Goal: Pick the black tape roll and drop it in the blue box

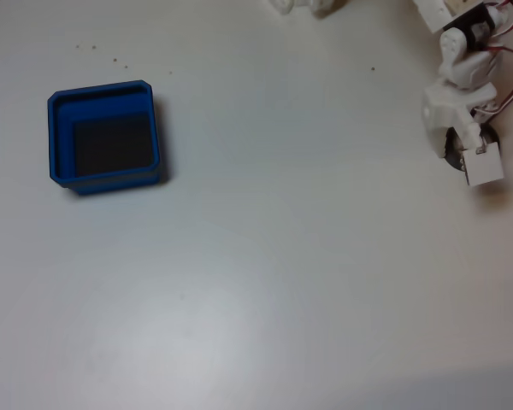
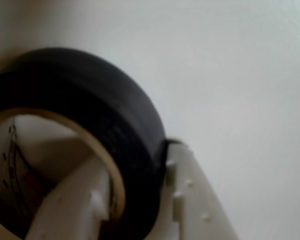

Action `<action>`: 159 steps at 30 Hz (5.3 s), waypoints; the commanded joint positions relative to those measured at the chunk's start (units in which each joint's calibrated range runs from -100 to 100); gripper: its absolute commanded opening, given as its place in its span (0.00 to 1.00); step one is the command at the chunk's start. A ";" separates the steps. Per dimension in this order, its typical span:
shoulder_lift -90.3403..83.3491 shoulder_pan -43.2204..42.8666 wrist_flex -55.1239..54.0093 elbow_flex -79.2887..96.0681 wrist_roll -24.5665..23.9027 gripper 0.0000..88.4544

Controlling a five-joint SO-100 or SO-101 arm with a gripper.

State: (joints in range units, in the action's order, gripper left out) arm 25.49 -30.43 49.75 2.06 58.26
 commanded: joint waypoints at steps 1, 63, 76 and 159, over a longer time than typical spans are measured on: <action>-0.90 -0.40 3.71 -1.88 0.12 0.01; 2.86 87.93 12.46 -41.95 13.62 0.01; 5.62 90.37 13.45 -41.42 13.62 0.01; 13.81 92.62 16.50 -41.24 13.70 0.02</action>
State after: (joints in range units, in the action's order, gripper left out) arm 40.47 62.39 66.50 -35.16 71.70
